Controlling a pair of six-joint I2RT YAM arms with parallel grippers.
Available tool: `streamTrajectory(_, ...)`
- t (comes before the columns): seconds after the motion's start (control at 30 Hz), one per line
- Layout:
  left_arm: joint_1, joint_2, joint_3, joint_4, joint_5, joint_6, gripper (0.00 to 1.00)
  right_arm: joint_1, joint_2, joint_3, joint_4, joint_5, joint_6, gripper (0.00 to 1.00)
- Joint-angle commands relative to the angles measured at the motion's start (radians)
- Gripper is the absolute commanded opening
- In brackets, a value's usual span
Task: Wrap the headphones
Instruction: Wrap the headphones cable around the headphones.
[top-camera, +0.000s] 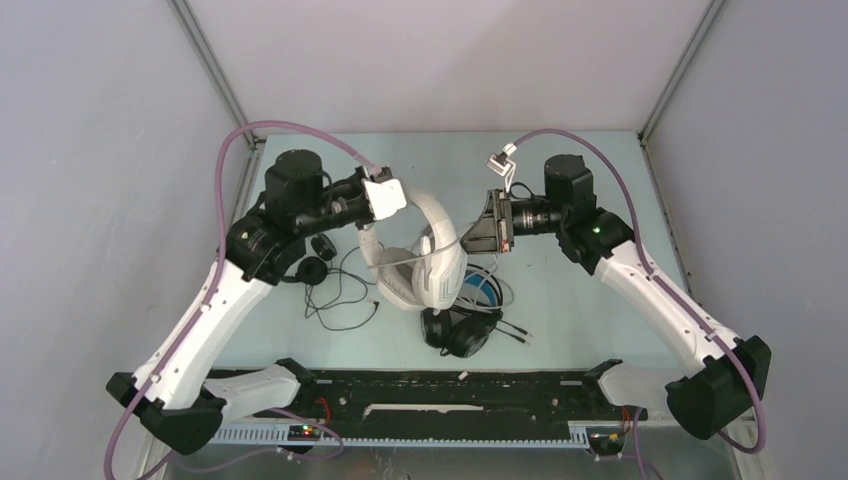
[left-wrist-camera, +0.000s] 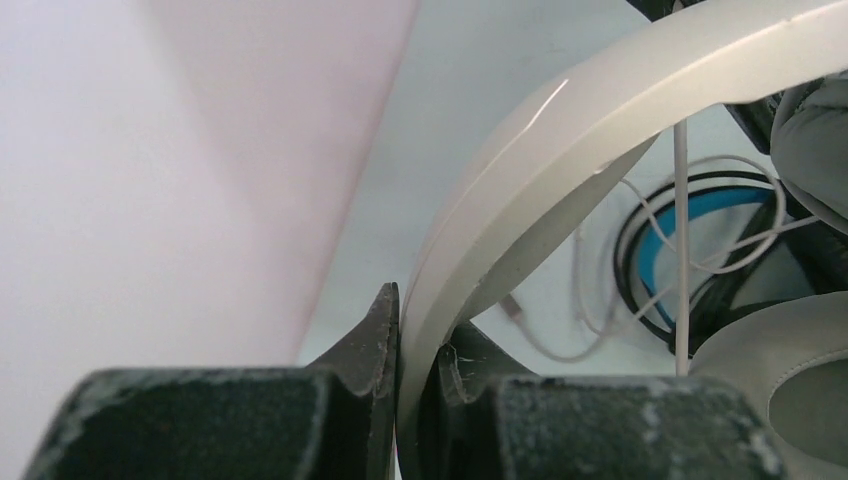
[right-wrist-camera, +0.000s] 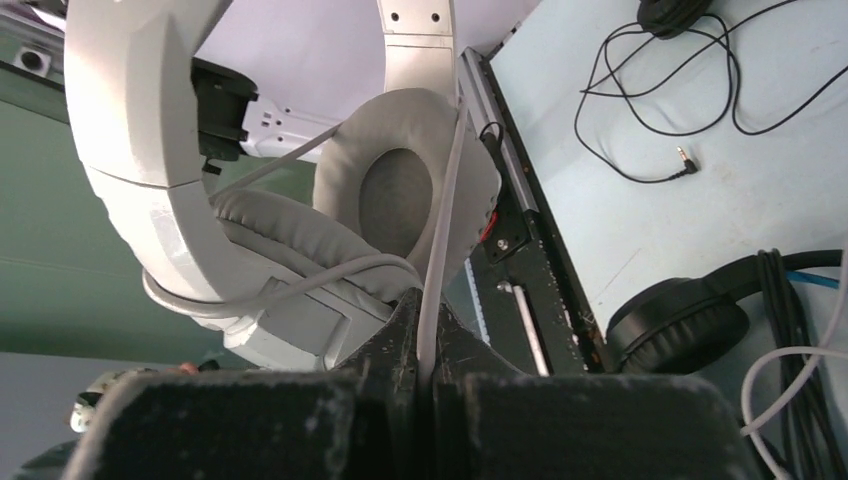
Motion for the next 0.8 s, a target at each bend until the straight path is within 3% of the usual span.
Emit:
streamTrajectory(0.0, 0.021, -0.051, -0.091, -0.057, -0.143, 0.227, 0.00, -0.044, -0.079, 0.064, 0.089, -0.007, 0.151, 0.00)
streamTrajectory(0.17, 0.015, -0.007, -0.039, -0.083, -0.133, 0.270, 0.00, -0.064, -0.063, 0.052, 0.167, -0.009, 0.309, 0.00)
streamTrajectory(0.47, 0.006, 0.038, -0.015, -0.117, -0.140, 0.269, 0.00, -0.068, -0.085, 0.050, 0.185, -0.023, 0.250, 0.00)
streamTrajectory(0.63, 0.005, 0.051, -0.045, -0.075, -0.248, 0.227, 0.00, -0.077, -0.089, 0.010, 0.290, -0.073, 0.324, 0.00)
streamTrajectory(0.7, 0.005, 0.050, -0.058, -0.068, -0.276, 0.219, 0.00, -0.083, -0.089, 0.006, 0.313, -0.073, 0.357, 0.11)
streamTrajectory(0.73, 0.006, 0.045, -0.072, -0.053, -0.287, 0.213, 0.00, -0.085, -0.091, -0.005, 0.342, -0.068, 0.376, 0.11)
streamTrajectory(0.77, 0.006, 0.040, -0.085, -0.034, -0.297, 0.209, 0.00, -0.084, -0.092, -0.016, 0.380, -0.064, 0.399, 0.04)
